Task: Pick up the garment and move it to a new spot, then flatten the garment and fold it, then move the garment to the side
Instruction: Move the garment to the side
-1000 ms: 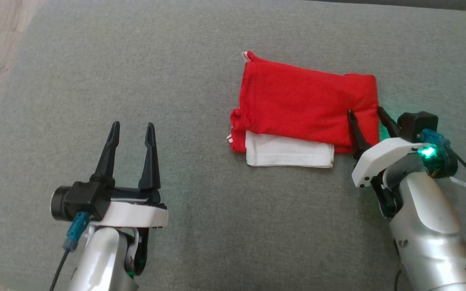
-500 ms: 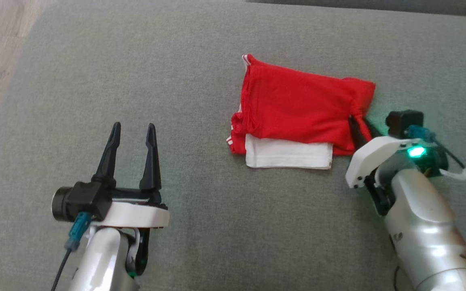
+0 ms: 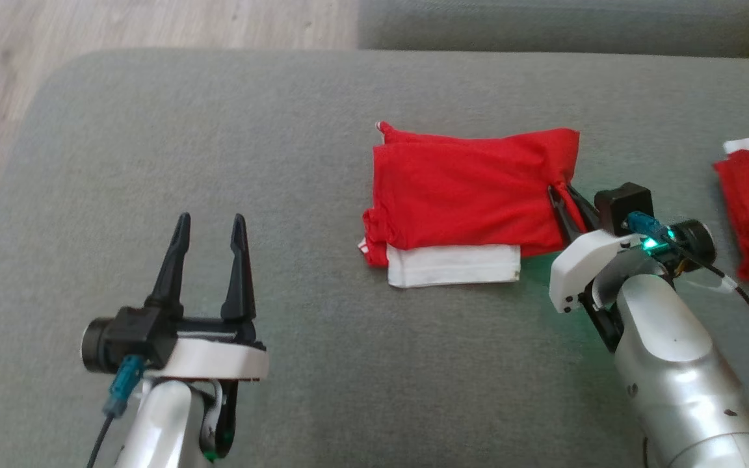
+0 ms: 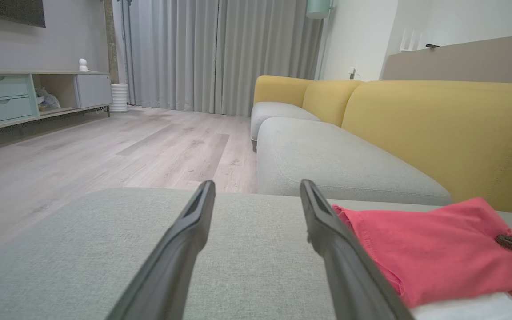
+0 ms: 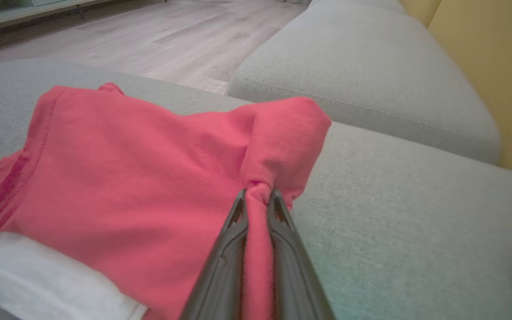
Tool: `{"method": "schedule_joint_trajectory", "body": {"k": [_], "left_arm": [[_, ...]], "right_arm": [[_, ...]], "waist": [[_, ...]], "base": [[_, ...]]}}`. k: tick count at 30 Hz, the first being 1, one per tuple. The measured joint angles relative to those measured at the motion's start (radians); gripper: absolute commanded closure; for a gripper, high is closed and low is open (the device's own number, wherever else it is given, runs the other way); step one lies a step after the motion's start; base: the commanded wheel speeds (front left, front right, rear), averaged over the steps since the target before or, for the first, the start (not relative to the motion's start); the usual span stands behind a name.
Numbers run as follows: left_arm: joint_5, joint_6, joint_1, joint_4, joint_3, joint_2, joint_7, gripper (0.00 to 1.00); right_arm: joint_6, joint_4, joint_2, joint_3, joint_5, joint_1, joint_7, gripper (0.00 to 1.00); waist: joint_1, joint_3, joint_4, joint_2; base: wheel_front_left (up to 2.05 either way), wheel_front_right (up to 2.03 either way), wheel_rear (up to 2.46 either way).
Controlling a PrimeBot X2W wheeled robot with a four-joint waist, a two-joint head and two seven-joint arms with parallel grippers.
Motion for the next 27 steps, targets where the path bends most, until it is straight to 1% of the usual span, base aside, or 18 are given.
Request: {"method": "schedule_joint_trajectory", "body": {"k": [3, 5, 10, 14, 19, 23, 27], "left_arm": [[0.000, 0.000, 0.014, -0.001, -0.007, 0.000, 0.000, 0.00], [0.000, 0.001, 0.021, -0.007, -0.016, 0.000, 0.000, 0.00], [-0.009, 0.011, 0.023, -0.019, -0.051, 0.000, 0.000, 0.00], [-0.011, 0.022, 0.022, -0.030, -0.069, 0.000, 0.000, 0.00], [-0.011, 0.027, 0.006, -0.036, -0.081, 0.000, 0.000, 0.00], [-0.007, 0.026, -0.044, -0.045, -0.081, 0.000, 0.000, 0.00], [0.008, 0.016, -0.089, -0.048, -0.080, -0.001, 0.000, 0.00]], "right_arm": [[0.000, -0.031, -0.007, -0.001, -0.048, 0.006, 0.000, 1.00], [0.000, -0.055, -0.025, 0.012, -0.071, 0.015, 0.002, 1.00], [0.000, -0.133, -0.110, 0.082, -0.086, 0.040, 0.045, 1.00], [0.000, -0.219, -0.203, 0.155, -0.061, 0.039, 0.100, 1.00], [0.000, -0.322, -0.358, 0.209, -0.007, 0.031, 0.165, 1.00], [0.000, -0.368, -0.460, 0.207, 0.026, -0.009, 0.206, 1.00], [0.000, -0.384, -0.518, 0.170, 0.038, -0.043, 0.224, 1.00]], "waist": [[0.0000, -0.021, -0.025, 0.0000], [0.0000, -0.031, -0.044, 0.0000], [0.0000, -0.047, -0.108, 0.0000], [0.0000, -0.042, -0.162, 0.0000], [0.0000, -0.003, -0.217, 0.0000], [0.0001, 0.050, -0.246, 0.0000], [0.0002, 0.105, -0.265, 0.0000]], "base": [[0.00, 0.00, 0.00], [0.00, 0.00, 0.00], [0.00, 0.00, 0.00], [0.00, 0.00, 0.00], [0.00, 0.00, 0.00], [0.00, 0.00, 0.00], [0.00, 0.00, 0.00]]}}
